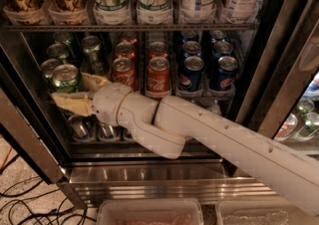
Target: Pick green can from middle shelf of fridge
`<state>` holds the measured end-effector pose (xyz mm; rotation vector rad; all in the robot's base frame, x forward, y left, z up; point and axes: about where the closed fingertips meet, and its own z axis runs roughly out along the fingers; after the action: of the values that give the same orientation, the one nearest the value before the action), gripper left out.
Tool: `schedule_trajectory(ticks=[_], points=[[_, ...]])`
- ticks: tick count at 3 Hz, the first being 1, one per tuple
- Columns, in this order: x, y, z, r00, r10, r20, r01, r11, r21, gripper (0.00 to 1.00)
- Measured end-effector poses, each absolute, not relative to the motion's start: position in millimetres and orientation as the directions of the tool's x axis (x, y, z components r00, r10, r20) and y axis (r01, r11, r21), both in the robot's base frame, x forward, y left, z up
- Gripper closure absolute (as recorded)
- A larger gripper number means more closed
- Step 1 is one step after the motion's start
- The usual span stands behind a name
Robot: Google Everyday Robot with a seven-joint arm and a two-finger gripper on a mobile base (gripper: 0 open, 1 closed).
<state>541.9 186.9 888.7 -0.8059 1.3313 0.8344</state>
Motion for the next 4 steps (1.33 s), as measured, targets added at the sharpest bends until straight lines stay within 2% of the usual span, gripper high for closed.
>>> schedule_trajectory(ticks=[1, 2, 4], points=[[500.3, 214.9, 871.1, -0.1, 0.048, -0.994, -0.925, 0.363, 0.11, 1.0], [473.5, 209.8, 874.6, -0.099, -0.021, -0.995, -0.953, 0.288, 0.089, 1.0], [492.0, 107.1, 866.9, -0.127, -0.044, -0.991, -0.968, 0.222, 0.114, 1.0]])
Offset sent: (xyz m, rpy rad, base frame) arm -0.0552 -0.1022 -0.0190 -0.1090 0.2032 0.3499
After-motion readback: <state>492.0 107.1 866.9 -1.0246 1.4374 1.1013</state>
